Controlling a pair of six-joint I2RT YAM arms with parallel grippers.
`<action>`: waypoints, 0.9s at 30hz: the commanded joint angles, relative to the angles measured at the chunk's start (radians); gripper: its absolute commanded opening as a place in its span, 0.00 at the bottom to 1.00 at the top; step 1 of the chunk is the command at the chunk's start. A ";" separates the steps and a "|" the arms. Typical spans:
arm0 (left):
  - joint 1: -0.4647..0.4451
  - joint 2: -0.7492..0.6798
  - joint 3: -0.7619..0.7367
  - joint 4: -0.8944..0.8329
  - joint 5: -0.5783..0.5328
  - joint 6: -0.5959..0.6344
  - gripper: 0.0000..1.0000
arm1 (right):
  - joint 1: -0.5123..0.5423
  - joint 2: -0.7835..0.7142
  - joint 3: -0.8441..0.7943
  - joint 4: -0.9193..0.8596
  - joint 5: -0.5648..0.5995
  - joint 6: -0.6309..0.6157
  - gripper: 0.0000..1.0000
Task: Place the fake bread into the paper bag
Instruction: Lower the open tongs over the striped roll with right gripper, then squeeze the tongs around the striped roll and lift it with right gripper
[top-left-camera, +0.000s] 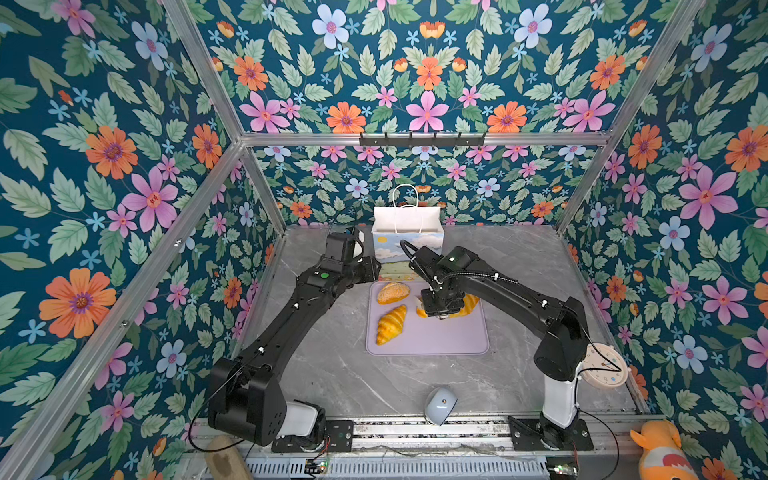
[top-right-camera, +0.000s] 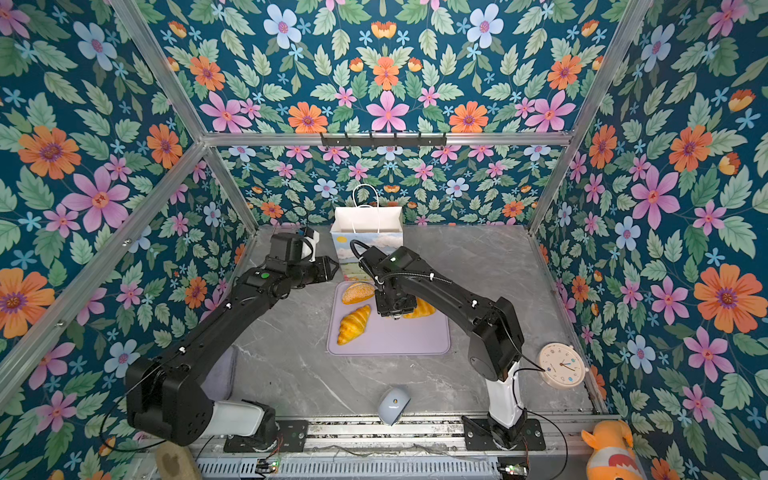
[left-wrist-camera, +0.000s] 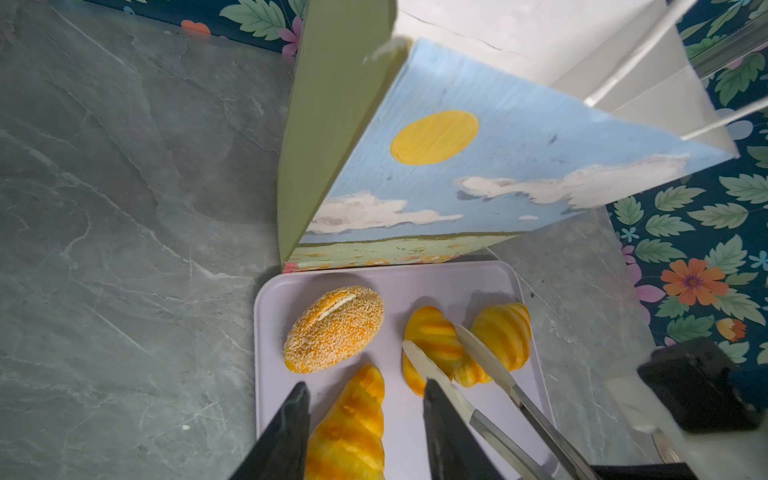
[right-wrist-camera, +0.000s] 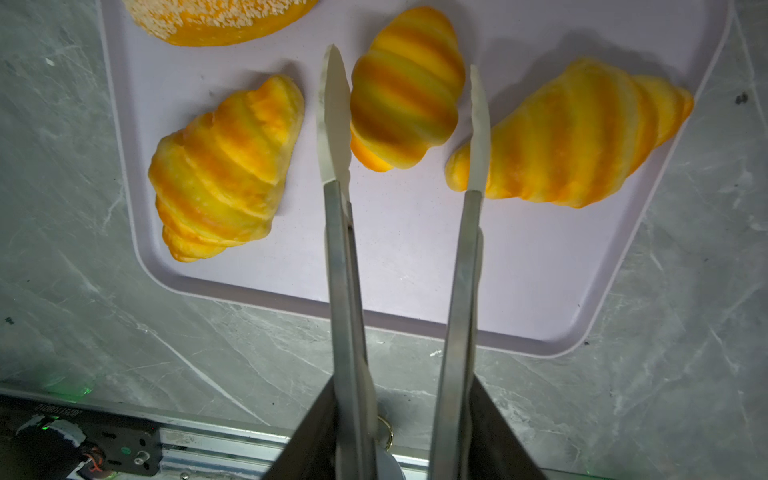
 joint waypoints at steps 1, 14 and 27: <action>-0.001 -0.006 -0.001 0.018 -0.004 -0.004 0.46 | 0.002 0.004 0.009 -0.023 0.020 0.008 0.45; -0.001 0.003 -0.003 0.017 0.007 -0.005 0.46 | 0.002 0.020 -0.004 0.007 -0.021 0.004 0.46; -0.001 -0.007 -0.007 0.016 -0.001 -0.003 0.46 | 0.002 0.031 0.002 0.008 -0.036 -0.006 0.35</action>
